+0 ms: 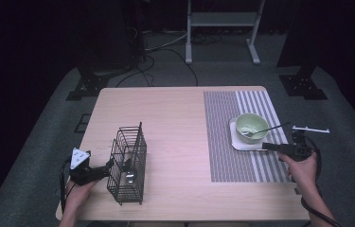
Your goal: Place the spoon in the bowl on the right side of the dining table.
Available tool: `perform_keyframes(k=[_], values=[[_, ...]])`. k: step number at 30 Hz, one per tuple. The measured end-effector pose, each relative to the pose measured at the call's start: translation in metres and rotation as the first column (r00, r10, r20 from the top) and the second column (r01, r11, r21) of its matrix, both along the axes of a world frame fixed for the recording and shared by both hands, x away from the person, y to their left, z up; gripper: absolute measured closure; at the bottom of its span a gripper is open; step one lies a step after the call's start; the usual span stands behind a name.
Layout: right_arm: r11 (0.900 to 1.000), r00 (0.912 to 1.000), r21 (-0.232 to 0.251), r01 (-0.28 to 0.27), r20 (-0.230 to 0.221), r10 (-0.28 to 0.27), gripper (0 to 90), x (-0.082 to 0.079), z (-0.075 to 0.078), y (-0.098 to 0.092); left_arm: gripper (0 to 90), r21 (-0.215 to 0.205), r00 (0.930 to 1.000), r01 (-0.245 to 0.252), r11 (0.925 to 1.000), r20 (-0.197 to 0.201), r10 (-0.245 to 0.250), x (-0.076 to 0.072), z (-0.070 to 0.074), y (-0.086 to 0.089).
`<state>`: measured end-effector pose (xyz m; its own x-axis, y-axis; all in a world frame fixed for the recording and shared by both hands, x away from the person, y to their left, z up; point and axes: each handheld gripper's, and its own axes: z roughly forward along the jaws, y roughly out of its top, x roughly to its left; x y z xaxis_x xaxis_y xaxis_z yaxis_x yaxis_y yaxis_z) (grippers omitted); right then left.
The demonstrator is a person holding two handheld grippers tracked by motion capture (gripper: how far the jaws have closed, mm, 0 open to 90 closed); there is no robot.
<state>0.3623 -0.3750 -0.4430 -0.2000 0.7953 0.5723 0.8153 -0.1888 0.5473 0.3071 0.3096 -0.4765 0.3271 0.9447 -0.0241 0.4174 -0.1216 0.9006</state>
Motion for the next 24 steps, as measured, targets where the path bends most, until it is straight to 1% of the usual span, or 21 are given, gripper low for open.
perform_keyframes(k=[15,24], values=[[1.000,0.9995,-0.002,-0.030,0.010,0.030,51.9,-0.005,-0.004,0.010,0.0,0.001,1.0000,0.000,1.0000,-0.002,0.000,0.000,0.000,0.000],[0.999,0.9989,0.003,-0.047,0.005,0.047,51.1,-0.010,-0.007,0.015,0.0,0.002,1.0000,0.000,1.0000,-0.003,0.000,0.000,0.000,0.000]])
